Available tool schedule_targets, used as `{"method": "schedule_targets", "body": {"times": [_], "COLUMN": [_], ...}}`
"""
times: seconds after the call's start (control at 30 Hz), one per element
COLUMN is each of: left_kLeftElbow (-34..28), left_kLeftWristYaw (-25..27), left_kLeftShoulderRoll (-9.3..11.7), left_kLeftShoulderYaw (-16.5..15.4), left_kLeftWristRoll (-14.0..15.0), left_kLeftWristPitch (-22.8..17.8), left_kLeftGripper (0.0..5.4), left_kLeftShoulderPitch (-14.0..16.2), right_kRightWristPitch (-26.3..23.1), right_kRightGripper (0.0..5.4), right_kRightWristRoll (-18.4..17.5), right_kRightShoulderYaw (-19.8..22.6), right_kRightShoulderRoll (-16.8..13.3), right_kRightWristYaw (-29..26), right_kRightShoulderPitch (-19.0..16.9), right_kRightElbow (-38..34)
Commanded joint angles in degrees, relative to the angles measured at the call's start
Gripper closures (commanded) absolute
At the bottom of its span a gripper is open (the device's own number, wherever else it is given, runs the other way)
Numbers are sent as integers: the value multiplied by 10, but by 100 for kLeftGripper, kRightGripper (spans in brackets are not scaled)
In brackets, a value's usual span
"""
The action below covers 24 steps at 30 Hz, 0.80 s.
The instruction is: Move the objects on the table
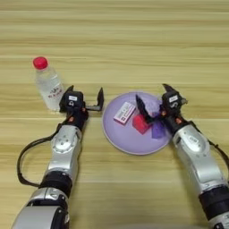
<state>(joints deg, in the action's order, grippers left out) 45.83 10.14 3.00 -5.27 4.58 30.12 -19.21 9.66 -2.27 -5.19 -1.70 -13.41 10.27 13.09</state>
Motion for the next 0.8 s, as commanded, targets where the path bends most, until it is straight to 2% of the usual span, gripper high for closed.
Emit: {"method": "schedule_targets", "body": {"times": [0.03, 0.23, 0.4, 0.63, 0.8], "left_kLeftElbow": [-3, -2, -10, -21, -64], "left_kLeftWristYaw": [4, 6, 7, 6, 2], "left_kLeftShoulderRoll": [0, 1, 1, 4, 11], "left_kLeftShoulderYaw": [7, 11, 17, 23, 37], "left_kLeftWristRoll": [-7, -6, -9, -15, -36], "left_kLeftWristPitch": [6, 8, 11, 15, 24], "left_kLeftGripper": [0, 0, 0, 0, 0], "left_kLeftShoulderPitch": [2, 2, 5, 8, 15], "right_kRightWristPitch": [13, 22, 31, 46, 52], "right_kRightGripper": [3, 3, 3, 3, 3], "right_kRightWristRoll": [-5, -5, 3, 3, 4], "right_kRightShoulderYaw": [33, 70, 95, 98, 95], "right_kRightShoulderRoll": [-15, -31, -44, -45, -44], "right_kRightWristYaw": [18, 40, 69, 72, 72], "right_kRightShoulderPitch": [22, 42, 57, 66, 67], "right_kRightElbow": [7, 34, 84, 112, 119]}}
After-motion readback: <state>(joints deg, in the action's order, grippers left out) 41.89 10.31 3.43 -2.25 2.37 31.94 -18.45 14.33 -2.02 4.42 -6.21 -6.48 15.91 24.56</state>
